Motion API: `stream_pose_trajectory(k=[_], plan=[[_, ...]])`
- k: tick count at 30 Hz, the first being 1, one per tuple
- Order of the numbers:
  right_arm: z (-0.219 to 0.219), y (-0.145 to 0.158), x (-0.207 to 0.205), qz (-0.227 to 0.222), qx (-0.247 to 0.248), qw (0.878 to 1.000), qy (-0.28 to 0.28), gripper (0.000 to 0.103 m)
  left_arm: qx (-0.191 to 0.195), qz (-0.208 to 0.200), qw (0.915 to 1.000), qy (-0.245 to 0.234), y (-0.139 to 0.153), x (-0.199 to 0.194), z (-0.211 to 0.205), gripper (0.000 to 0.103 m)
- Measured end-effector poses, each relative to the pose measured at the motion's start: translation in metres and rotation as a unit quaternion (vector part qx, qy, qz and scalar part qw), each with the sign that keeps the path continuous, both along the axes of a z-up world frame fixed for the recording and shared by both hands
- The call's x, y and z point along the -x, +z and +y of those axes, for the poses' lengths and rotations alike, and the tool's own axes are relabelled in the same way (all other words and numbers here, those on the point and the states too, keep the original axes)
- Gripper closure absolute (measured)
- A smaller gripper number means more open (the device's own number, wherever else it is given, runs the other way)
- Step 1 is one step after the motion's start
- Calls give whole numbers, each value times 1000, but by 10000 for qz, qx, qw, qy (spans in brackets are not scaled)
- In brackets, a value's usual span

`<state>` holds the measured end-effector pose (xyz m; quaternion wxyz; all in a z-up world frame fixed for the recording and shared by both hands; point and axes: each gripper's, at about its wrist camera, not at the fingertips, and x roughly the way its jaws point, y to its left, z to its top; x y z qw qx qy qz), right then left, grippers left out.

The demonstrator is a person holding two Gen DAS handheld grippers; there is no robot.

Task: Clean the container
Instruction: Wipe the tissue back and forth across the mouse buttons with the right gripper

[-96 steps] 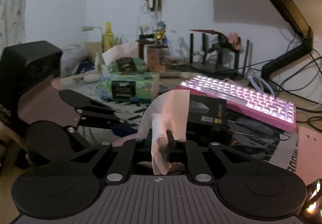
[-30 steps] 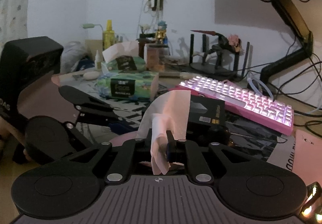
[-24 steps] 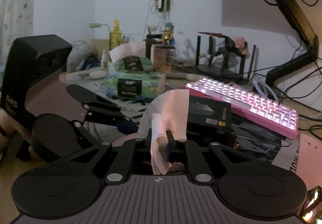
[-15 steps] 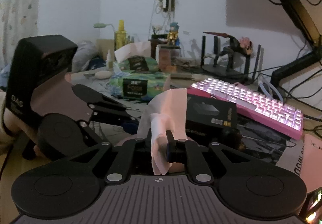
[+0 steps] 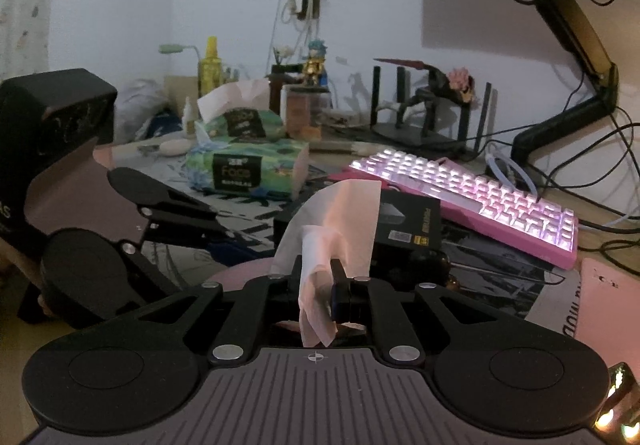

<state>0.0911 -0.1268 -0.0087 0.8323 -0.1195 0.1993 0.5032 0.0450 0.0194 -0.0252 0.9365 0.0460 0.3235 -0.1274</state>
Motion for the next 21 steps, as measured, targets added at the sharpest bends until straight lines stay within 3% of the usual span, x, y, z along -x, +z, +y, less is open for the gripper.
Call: stream_pose_trajectory(k=[21], plan=[[1,2,6,8,-55,9992,398,90,6,3,10000,3,0,-1,1,43]])
